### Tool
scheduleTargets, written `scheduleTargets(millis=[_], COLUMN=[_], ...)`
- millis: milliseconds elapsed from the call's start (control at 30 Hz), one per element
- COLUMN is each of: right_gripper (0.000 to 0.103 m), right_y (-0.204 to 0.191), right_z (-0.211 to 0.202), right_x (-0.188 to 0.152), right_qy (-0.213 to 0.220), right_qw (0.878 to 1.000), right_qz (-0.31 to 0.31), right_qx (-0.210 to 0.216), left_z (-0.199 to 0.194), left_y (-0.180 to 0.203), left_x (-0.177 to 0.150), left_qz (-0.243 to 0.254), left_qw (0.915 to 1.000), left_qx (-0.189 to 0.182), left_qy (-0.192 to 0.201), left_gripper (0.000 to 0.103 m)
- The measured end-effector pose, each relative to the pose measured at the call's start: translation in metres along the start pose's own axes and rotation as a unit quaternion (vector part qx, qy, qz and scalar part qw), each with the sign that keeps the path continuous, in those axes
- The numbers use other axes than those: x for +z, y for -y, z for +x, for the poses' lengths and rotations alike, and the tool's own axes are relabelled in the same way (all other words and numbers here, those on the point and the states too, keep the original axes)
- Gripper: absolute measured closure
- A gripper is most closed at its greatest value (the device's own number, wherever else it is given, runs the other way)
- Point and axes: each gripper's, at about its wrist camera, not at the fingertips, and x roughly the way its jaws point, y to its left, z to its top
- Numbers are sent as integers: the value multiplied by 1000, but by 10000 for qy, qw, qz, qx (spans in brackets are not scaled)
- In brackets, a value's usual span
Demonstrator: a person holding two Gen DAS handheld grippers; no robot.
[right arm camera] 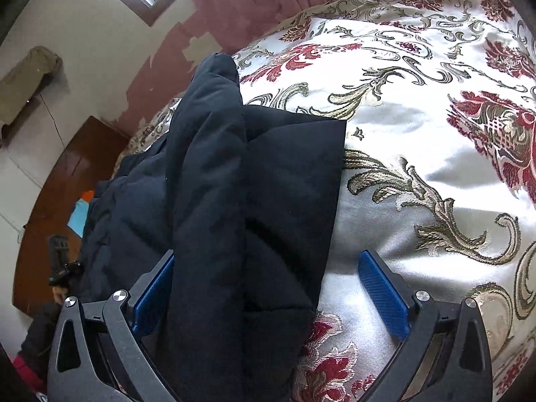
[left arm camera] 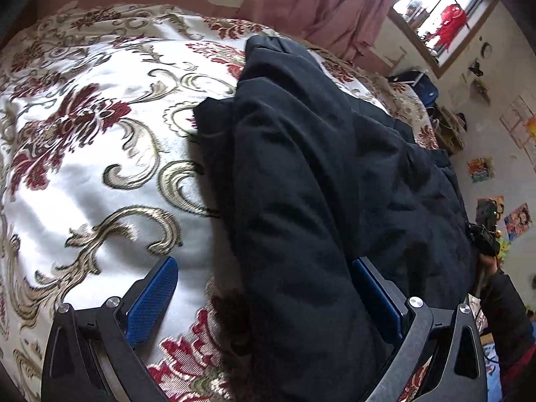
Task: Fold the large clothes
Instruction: 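Grasp the jacket end with both grippers and lift it over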
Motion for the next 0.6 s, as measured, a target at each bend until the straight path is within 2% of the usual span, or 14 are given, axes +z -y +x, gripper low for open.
scheduleTargets(millis=[200,267,300,333,433,567,600], right_gripper=[1,9,24,34,42,42,41], right_y=[-1,-6,-8,-12,-17,-8,-5], right_z=[-1,-1,-4,-4,-4,-4,-4], right_x=[-1,-1,-3,-3,-3,-6,-8], right_qy=[22,46,74,104,126,149,152], right_qw=[9999,9998,9996,9992,9988,9983,9979], right_qz=[-18,-114,-164,-217,-248,-47,11], right_qx=[115,157,205,330,399,570,622], left_z=[6,7,7,8,11,14,14], left_y=[1,3,5,6,9,9,10], left_x=[6,8,8,9,11,14,14], left_qz=[48,117,143,155,202,130,115], left_qw=[9997,9996,9996,9997,9997,9998,9998], left_qx=[-208,-216,-200,-174,-63,-120,-152], left_qy=[-92,-114,-103,-95,-78,-129,-110], left_gripper=[0,0,0,0,0,0,3])
